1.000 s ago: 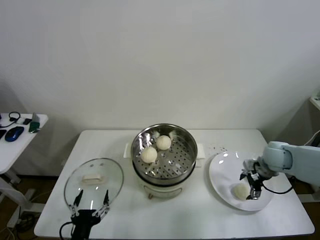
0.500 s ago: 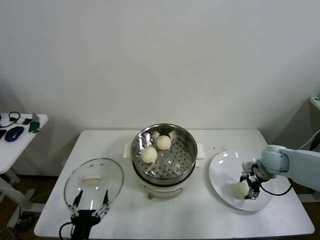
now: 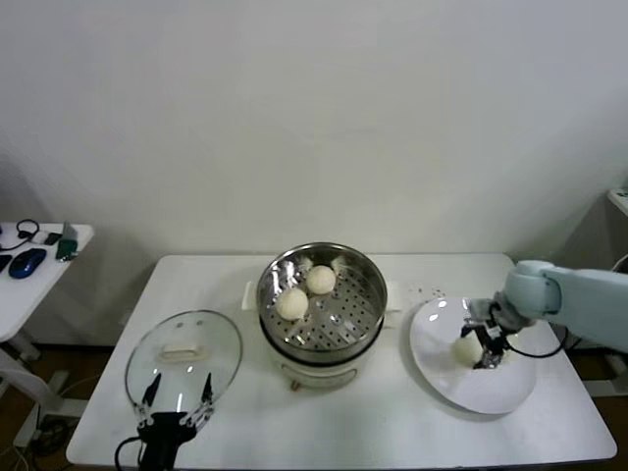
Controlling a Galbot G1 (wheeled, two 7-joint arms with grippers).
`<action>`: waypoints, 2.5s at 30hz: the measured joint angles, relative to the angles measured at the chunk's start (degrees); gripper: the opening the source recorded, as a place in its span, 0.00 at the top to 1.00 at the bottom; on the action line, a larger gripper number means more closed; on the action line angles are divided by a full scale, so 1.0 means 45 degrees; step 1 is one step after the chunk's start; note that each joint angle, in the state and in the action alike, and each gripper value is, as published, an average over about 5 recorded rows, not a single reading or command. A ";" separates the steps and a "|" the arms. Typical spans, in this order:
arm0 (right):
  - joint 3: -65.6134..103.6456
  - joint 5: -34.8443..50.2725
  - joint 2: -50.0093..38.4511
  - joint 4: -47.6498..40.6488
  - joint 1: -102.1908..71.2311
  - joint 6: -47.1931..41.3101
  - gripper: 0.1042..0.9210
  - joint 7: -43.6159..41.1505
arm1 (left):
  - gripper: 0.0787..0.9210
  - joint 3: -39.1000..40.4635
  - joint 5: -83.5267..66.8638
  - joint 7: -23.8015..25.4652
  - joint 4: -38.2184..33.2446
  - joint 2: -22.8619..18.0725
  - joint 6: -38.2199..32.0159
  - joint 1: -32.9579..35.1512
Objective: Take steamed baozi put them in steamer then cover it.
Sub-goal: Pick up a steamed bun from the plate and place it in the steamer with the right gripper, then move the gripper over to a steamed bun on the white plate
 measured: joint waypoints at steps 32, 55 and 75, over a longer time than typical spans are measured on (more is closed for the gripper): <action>0.1367 -0.3656 0.6508 0.2143 0.2202 0.5610 0.26 -0.0440 | 0.12 -0.0340 -0.0179 -0.0006 -0.0047 -0.0048 -0.0021 0.0082; 0.1638 -0.5804 0.7262 0.1477 -0.0176 0.5217 0.26 0.0579 | 0.12 -0.0266 -0.0134 -0.0048 -0.0199 -0.0119 -0.0100 0.0236; 0.1526 -0.4312 0.6756 0.0930 0.1348 0.6365 0.12 0.0134 | 0.12 -0.0193 -0.0054 -0.0015 -0.0303 -0.0085 -0.0096 0.0204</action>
